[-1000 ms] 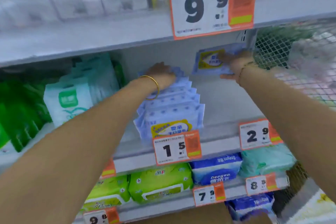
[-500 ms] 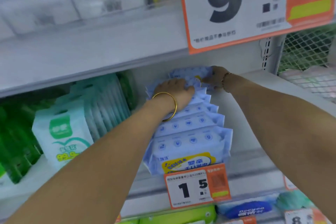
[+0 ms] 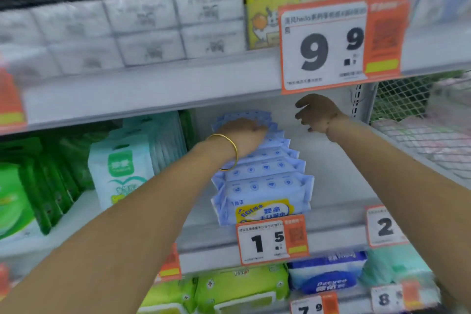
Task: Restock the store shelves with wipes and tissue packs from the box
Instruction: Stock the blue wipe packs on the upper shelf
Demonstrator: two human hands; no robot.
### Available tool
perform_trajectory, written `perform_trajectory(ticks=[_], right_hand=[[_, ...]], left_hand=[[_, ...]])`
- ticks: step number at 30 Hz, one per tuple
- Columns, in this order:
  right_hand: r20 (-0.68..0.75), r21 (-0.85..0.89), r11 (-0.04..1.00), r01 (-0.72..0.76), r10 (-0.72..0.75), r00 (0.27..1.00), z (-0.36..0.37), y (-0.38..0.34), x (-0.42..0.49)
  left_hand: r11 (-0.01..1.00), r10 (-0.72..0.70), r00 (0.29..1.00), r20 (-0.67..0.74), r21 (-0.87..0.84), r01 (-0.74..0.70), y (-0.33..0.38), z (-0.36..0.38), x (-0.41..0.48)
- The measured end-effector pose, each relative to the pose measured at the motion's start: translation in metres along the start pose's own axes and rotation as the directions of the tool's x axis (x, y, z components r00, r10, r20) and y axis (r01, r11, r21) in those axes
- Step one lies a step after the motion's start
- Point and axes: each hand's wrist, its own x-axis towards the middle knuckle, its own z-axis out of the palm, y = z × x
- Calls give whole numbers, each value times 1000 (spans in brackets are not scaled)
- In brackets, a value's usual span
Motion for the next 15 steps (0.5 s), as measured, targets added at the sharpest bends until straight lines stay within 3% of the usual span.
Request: perform_trajectory(ticks=[2,4,6,9,11,12,15], right_hand=[[-105,15,991,132,-130,986,-19,-6,-59],[-121,68,967,244,-235,964,-26,-10,-131],[-46,159,941,299,-296,954,-19,-10,-205],[145,246,933,264,-305,941,18,9,-291],[319,165,967,192,-237,918,58,39,-324],[404,110,984,140,-174,898,81,58,-335],[582,-74,997,28,20,813,141,116,-354]], left_hand=[[987,138,986,-92,-70,-145,-4,3,-42],[929,238,929,-283,-213,-302,-9,15,-100],[864,208,850,-485,-316,-392,-16,34,-164],[853,103,732,-673,-319,-413,-37,81,-245],[891,74,739,-669,-289,-351,-56,123,-284],[907,51,789,-613,-302,-294,-68,146,-297],[906,-132,950,-283,-423,0,-112,220,-314]])
